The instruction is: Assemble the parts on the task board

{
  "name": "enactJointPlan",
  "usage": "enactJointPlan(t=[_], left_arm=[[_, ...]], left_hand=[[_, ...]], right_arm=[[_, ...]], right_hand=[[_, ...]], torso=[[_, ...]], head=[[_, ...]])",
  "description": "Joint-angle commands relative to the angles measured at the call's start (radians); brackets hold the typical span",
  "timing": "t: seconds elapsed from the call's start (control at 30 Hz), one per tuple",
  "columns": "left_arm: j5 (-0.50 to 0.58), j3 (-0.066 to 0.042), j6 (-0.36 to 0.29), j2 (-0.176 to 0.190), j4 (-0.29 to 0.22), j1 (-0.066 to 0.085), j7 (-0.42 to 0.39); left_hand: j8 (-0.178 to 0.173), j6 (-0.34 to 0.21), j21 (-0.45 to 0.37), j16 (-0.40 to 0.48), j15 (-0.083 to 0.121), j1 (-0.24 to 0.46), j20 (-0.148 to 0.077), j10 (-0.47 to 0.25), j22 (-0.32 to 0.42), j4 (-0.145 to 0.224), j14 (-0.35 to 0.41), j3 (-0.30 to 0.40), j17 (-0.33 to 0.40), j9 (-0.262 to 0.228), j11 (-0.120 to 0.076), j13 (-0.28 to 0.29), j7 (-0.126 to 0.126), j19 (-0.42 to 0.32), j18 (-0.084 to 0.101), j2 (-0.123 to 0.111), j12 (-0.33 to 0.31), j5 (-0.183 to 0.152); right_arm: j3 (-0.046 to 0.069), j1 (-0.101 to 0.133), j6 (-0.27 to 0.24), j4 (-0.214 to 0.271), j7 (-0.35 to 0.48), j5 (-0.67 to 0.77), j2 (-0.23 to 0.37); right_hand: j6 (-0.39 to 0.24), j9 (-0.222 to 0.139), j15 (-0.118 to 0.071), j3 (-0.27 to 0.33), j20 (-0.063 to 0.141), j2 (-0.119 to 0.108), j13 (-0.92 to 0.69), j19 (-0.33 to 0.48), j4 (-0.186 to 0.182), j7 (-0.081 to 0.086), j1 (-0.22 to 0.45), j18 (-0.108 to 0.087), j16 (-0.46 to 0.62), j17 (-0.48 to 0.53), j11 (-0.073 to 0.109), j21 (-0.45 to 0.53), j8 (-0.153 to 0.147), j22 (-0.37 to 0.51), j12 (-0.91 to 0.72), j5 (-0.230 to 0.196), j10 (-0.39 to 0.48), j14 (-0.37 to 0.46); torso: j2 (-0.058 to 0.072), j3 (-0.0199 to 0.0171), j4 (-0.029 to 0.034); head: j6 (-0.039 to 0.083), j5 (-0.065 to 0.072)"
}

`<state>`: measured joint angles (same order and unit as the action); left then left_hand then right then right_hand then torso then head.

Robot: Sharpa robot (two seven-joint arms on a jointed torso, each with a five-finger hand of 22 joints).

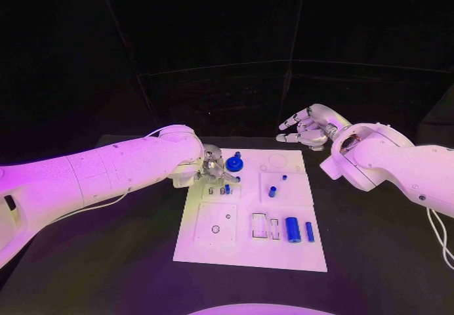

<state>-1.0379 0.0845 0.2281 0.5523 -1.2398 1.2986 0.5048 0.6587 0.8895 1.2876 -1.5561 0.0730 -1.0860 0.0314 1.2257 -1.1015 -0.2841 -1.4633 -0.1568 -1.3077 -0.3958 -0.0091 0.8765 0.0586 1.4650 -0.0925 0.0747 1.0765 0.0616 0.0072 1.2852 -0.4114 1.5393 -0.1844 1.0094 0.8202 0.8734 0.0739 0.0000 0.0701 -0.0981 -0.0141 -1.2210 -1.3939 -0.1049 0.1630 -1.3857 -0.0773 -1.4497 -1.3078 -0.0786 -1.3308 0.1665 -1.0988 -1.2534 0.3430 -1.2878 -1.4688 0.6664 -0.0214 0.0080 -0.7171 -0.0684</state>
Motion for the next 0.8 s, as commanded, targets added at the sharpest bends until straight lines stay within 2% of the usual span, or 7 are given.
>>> enactJointPlan(t=[0.03,0.33,0.8], left_arm=[[0.005,0.003,0.034,-0.006,0.007,0.001,0.007],[0.007,0.015,0.041,-0.023,0.019,0.001,0.007],[0.007,0.018,0.052,-0.033,0.024,0.001,0.008]], left_hand=[[0.007,-0.008,0.005,-0.003,0.007,-0.004,-0.007,0.004,-0.002,0.001,-0.102,-0.005,-0.241,-0.002,-0.004,0.002,0.002,0.002,0.01,0.009,0.005,-0.006],[0.01,-0.011,0.006,-0.003,0.007,-0.007,-0.007,0.004,-0.003,0.002,-0.102,-0.006,-0.242,-0.005,-0.004,0.002,0.002,0.002,0.01,0.011,0.006,-0.005],[0.021,-0.019,0.009,-0.004,0.007,-0.024,-0.006,0.003,-0.007,0.01,-0.103,-0.009,-0.243,-0.016,-0.004,0.004,0.001,0.002,0.01,0.017,0.01,-0.005]], right_arm=[[0.001,0.002,0.011,-0.002,0.001,-0.001,-0.003],[0.001,0.002,0.012,-0.004,0.001,-0.001,-0.007],[0.001,0.002,0.013,-0.007,0.001,0.0,-0.01]], right_hand=[[0.004,-0.002,-0.007,0.005,0.0,0.008,0.002,0.01,-0.001,0.0,-0.001,-0.013,0.003,-0.054,0.004,0.004,0.004,0.001,0.006,0.007,0.006,-0.053],[0.004,-0.002,-0.007,0.005,0.0,0.008,0.002,0.01,-0.001,0.0,-0.001,-0.013,0.003,-0.053,0.004,0.005,0.004,0.001,0.006,0.007,0.006,-0.053],[0.003,-0.002,-0.007,0.005,0.001,0.01,0.002,0.01,-0.002,0.0,-0.001,-0.013,0.004,-0.053,0.004,0.005,0.004,0.002,0.006,0.01,0.006,-0.053]], torso=[[0.0,0.0004,0.0004],[0.0,0.0002,0.0],[0.0,0.0008,0.0006]], head=[[-0.003,0.003],[-0.006,0.003],[-0.01,0.002]])
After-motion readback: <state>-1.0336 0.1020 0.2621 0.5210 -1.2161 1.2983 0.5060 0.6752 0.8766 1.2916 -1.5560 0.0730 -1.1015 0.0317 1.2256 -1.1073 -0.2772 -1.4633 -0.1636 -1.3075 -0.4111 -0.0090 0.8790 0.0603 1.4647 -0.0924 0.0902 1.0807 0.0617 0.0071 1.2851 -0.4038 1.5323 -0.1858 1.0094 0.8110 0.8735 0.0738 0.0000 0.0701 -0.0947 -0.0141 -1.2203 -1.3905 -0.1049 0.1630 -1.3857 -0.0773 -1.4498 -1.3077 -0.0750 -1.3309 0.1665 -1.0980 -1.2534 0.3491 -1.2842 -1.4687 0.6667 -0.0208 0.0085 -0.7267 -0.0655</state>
